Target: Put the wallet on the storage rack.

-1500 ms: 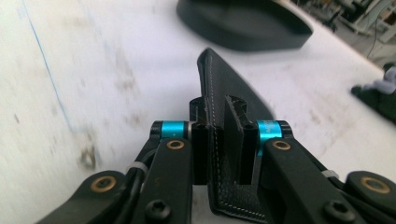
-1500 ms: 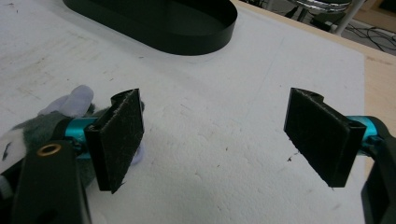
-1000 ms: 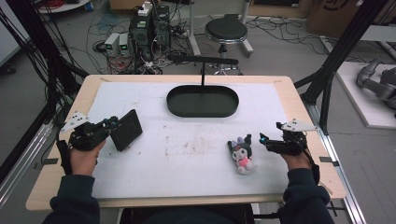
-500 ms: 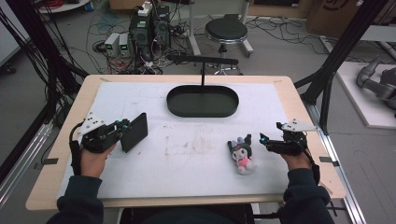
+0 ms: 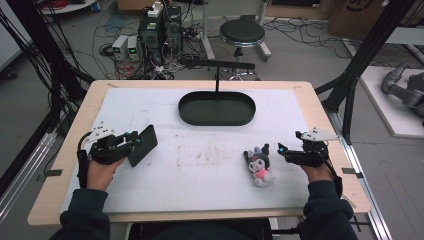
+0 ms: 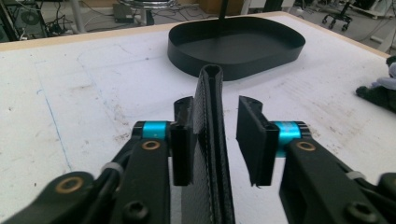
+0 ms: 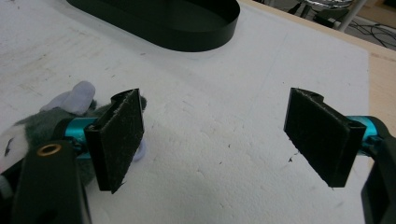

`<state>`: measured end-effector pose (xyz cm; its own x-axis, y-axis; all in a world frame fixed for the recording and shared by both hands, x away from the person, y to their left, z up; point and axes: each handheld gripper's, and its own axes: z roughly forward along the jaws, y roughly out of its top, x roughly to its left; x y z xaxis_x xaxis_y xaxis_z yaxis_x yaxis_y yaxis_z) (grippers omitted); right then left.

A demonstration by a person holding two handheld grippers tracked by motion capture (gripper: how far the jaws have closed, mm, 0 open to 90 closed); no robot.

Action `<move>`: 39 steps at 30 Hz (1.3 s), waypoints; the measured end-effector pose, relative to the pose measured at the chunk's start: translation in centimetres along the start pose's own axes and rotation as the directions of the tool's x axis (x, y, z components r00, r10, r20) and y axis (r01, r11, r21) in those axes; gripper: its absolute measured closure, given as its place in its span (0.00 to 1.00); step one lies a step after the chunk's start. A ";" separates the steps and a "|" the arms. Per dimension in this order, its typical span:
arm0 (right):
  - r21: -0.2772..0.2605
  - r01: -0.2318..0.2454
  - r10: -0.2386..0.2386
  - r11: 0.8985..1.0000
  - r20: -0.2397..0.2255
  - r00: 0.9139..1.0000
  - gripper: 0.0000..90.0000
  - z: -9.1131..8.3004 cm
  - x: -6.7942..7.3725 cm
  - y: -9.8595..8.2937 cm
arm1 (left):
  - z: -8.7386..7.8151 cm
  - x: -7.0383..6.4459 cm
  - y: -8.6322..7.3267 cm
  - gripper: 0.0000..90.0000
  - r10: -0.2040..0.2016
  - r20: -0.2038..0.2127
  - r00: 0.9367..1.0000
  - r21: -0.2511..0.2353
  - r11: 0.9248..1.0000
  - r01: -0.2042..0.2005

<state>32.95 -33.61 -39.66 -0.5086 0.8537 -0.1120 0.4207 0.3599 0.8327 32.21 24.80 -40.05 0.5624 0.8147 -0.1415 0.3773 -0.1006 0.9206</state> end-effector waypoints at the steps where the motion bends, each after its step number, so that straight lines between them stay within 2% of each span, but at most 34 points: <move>1: 0.000 0.001 -0.001 1.000 -0.001 1.000 0.23 0.0 0.0 0.0 | 0.0 0.0 0.0 0.70 -0.002 -0.002 1.000 -0.002 1.000 0.002; 5: 0.002 0.001 -0.001 1.000 -0.001 1.000 0.23 0.0 0.0 0.0 | 0.1 0.1 -0.1 0.60 -0.011 -0.006 1.000 -0.005 1.000 0.011; 10: 0.002 0.000 0.000 1.000 -0.003 1.000 0.23 0.0 0.0 0.0 | 0.6 0.2 -0.4 0.48 -0.021 -0.015 1.000 0.024 1.000 0.021; 11: 0.003 0.002 -0.002 1.000 -0.003 1.000 0.23 0.0 0.0 0.0 | 0.8 0.3 -0.6 0.48 -0.017 -0.018 1.000 0.042 0.999 0.017; 16: 0.007 0.001 -0.001 1.000 -0.007 1.000 0.23 0.1 0.0 0.0 | 1.1 0.2 -0.9 0.47 -0.006 -0.026 1.000 0.073 0.997 0.008; 25: 0.014 -0.001 0.001 1.000 -0.012 1.000 0.23 0.2 0.1 -0.1 | 1.3 0.2 -1.0 0.47 0.009 -0.039 0.999 0.087 0.996 -0.005; 26: 0.015 0.000 0.000 1.000 -0.011 1.000 0.23 0.2 0.1 -0.1 | 1.3 0.1 -1.1 0.51 0.020 -0.035 0.999 0.094 0.995 -0.017; 28: 0.015 0.000 0.000 1.000 -0.011 1.000 0.23 0.2 0.0 -0.1 | 1.2 0.0 -1.1 0.71 0.035 -0.032 0.999 0.093 0.995 -0.032; 30: 0.016 -0.001 0.001 1.000 -0.011 1.000 0.23 0.2 0.0 -0.1 | 1.0 -0.4 -0.8 0.83 0.081 -0.045 0.996 0.096 0.992 -0.077; 31: 0.015 -0.001 0.001 1.000 -0.012 1.000 0.23 0.2 0.0 -0.1 | 1.0 -0.4 -0.7 0.85 0.095 -0.049 0.994 0.100 0.991 -0.089; 34: 0.015 -0.005 0.005 1.000 -0.012 1.000 0.23 0.2 0.0 -0.1 | 1.1 -0.6 -0.7 0.86 0.099 -0.046 0.994 0.090 0.991 -0.094; 39: 0.018 -0.004 0.004 1.000 -0.015 1.000 0.23 0.4 0.0 -0.1 | 1.5 -0.7 0.4 0.87 0.057 -0.026 0.998 0.014 0.998 -0.057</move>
<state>33.15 -33.52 -39.98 -0.5180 0.8495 -0.1003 0.4362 0.3633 0.8233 33.09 23.31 -40.14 0.5640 0.8220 -0.0791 0.3546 -0.1546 0.9221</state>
